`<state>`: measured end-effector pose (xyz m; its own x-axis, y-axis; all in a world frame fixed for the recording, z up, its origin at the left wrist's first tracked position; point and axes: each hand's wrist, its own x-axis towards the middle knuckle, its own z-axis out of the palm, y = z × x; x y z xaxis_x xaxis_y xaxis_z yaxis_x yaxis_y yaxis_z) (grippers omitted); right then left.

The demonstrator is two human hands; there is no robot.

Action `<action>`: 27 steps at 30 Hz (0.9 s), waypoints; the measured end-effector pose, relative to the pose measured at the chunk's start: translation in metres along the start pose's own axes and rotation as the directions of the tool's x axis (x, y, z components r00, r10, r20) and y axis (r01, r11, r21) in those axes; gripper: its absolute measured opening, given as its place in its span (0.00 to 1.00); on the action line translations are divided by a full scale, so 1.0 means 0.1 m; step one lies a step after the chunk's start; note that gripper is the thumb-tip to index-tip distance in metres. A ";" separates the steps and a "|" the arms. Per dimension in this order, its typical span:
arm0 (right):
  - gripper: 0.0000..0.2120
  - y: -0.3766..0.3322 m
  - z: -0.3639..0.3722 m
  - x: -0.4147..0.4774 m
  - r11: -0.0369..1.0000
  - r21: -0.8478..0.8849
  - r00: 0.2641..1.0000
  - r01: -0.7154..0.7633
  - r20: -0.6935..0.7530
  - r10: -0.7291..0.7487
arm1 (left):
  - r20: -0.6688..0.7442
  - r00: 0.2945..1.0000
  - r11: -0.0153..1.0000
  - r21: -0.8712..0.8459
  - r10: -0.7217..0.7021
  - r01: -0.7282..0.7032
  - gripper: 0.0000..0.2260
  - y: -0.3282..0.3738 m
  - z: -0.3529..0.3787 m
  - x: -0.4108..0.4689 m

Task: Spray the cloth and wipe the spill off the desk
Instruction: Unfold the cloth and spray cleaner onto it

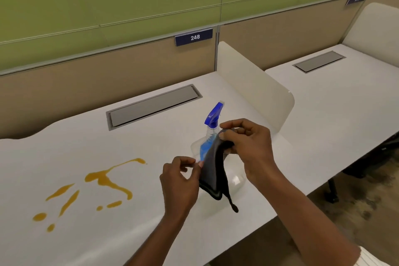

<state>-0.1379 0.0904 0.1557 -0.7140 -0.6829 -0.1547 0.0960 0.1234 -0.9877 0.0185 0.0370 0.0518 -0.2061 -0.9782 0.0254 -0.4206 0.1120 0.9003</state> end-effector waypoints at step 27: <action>0.09 -0.37 1.12 -0.69 0.977 0.053 0.764 -0.206 0.633 0.126 | 0.108 0.993 0.763 -0.636 -0.053 0.110 0.23 0.22 -1.28 -0.42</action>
<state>-0.0147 0.0523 0.2005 -0.0946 -0.9617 -0.2573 0.2779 0.2227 -0.9345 0.1306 0.0578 0.1261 -0.2781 -0.9580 -0.0694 0.2185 -0.1335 0.9667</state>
